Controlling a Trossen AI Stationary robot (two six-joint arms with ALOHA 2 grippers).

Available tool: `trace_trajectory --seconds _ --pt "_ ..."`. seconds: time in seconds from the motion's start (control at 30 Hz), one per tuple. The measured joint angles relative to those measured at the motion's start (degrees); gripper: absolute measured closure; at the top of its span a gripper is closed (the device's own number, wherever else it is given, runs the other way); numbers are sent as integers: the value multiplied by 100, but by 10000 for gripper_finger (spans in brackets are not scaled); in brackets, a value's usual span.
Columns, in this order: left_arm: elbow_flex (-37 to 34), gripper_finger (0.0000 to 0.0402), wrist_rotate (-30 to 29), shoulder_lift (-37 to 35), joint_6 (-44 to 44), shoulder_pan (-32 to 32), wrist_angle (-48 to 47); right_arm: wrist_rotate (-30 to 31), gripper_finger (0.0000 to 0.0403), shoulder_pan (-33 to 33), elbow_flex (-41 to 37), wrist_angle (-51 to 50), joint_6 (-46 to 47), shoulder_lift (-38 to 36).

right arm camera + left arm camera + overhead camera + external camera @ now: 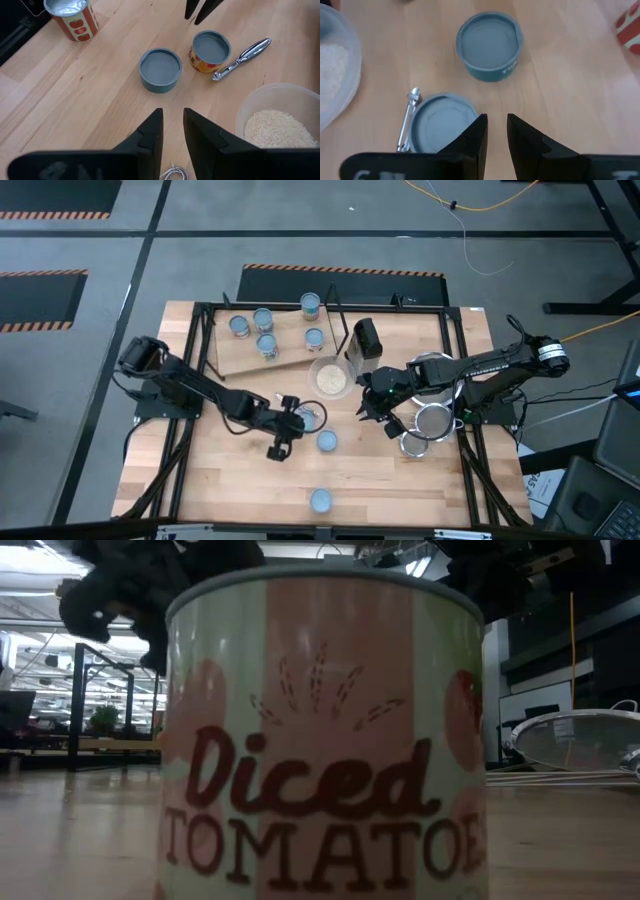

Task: Pick and place cans onto a shelf
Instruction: Put the yellow can on the shelf aligned with the other light green

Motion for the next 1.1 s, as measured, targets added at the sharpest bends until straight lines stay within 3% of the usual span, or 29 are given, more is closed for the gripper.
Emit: trace_trajectory --seconds 0.37,1.1 --pt "-2 335 -589 489 -60 0 124 2 322 0 0 0 2 0" --pt "-2 335 -557 592 -289 0 160 0 322 0 0 0 2 0"
